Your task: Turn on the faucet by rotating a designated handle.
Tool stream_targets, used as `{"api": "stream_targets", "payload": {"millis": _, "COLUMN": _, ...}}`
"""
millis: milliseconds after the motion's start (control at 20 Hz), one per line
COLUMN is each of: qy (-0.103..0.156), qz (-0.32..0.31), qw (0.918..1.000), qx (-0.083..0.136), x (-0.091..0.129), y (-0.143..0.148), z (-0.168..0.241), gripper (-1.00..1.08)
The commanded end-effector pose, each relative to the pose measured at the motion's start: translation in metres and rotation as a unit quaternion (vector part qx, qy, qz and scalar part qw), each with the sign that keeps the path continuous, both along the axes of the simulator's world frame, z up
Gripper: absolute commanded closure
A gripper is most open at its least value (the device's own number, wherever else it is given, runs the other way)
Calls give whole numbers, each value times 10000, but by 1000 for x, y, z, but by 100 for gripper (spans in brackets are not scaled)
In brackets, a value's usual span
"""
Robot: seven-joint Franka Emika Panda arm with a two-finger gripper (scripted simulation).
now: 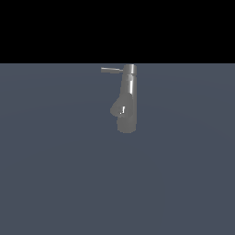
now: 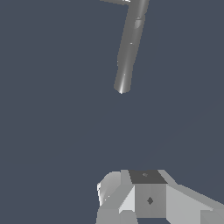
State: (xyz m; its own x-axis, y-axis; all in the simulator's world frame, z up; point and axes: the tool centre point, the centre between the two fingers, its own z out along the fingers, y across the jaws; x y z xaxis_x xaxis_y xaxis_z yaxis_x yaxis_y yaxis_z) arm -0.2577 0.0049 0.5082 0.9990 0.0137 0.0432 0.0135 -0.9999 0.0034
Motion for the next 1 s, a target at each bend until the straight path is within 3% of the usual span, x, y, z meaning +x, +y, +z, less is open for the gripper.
{"api": "stream_targets", "payload": {"millis": 0, "qy": 0, "qz": 0, "qw": 10000, "qx": 0, "x": 0, "y": 0, "z": 0, "gripper": 108}}
{"api": "stream_targets", "payload": {"millis": 500, "qy": 110, "qz": 200, "qw": 9996, "qx": 157, "x": 1, "y": 3, "z": -2, "gripper": 108}}
{"api": "stream_targets", "payload": {"millis": 950, "qy": 126, "qz": 8, "qw": 9997, "qx": 231, "x": 11, "y": 4, "z": 0, "gripper": 108}}
